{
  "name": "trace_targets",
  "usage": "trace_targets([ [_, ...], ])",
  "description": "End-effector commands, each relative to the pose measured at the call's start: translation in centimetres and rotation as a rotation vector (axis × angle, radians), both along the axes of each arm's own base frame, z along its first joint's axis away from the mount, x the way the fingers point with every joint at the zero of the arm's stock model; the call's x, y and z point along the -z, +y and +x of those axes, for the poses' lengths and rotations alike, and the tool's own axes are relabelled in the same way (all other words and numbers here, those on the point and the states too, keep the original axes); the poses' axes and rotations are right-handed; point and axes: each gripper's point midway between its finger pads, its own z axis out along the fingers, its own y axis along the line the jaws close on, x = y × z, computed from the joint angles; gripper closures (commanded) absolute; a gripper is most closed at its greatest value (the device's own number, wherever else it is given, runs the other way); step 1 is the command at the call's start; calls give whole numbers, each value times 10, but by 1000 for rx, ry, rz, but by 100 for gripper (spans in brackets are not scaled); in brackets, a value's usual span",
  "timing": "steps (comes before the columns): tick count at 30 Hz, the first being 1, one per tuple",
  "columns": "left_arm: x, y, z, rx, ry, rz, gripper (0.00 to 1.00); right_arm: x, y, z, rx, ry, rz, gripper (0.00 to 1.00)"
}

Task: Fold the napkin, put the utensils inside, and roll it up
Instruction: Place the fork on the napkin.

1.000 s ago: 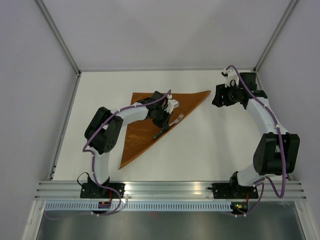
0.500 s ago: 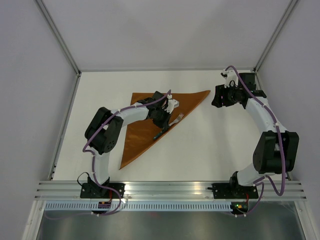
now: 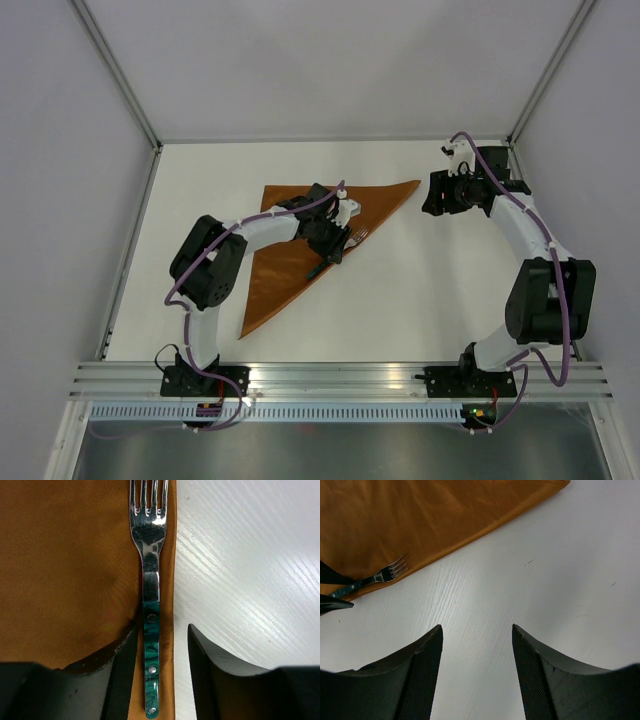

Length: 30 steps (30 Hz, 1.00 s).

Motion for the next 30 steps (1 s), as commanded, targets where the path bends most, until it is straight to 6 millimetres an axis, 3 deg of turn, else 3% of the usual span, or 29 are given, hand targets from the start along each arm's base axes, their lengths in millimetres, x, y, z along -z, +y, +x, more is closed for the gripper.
trace_targets([
  [1,-27,-4,14,-14,-77,-21,49,-10,2,13,26,-26,38,36],
  [4,-42,-8,22,-20,-114,-43,48,-8,3,27,72,-17,70,37],
  [5,-46,-9,23,-23,-120,-51,47,-14,1,40,91,-51,73,37],
  [8,-72,-12,32,-51,-178,-87,45,16,1,69,163,26,139,38],
  [10,-84,-11,36,-75,-208,-98,44,23,5,85,211,49,234,40],
  [11,-94,-10,37,-86,-228,-110,44,42,3,91,244,88,257,40],
  [15,-114,-6,39,-139,-257,-135,44,70,3,111,349,114,337,40],
  [22,-130,3,36,-185,-299,-151,43,91,-1,134,479,123,426,37],
  [30,-121,10,32,-218,-296,-143,44,121,-8,146,584,145,464,38],
])
